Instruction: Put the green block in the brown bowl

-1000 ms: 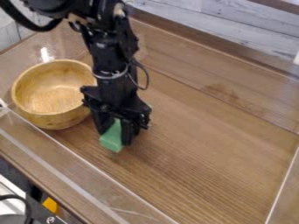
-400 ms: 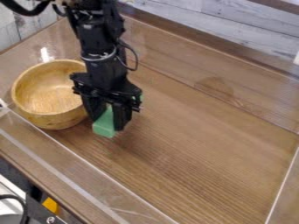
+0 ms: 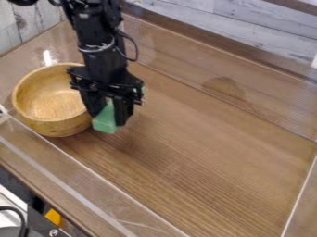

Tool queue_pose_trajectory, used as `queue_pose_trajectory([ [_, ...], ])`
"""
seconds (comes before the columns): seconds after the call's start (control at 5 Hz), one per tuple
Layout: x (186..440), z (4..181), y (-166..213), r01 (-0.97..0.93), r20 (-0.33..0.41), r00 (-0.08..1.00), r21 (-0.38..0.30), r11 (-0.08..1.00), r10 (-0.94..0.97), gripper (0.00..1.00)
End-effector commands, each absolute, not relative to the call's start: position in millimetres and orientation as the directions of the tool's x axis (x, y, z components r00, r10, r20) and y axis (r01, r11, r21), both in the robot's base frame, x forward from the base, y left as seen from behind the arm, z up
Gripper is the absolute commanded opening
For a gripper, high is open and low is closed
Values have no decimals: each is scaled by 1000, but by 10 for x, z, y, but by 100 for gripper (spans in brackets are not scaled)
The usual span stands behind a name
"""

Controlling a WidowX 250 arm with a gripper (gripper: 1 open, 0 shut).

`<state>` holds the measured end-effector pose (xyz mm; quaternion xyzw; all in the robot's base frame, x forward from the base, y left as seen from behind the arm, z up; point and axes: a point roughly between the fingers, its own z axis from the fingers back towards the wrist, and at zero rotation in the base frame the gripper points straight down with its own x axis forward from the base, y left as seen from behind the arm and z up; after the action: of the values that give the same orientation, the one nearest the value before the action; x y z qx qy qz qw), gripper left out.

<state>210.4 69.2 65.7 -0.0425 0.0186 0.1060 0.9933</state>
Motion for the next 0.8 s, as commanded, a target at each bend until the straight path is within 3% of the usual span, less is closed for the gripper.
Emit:
queue_pose_trajectory([
  [0.0,2197,753,827,-242,-12,970,-75,967,242,0],
  [0.6,2239,834,1007,-288,-11,958,-88,954,288,0],
])
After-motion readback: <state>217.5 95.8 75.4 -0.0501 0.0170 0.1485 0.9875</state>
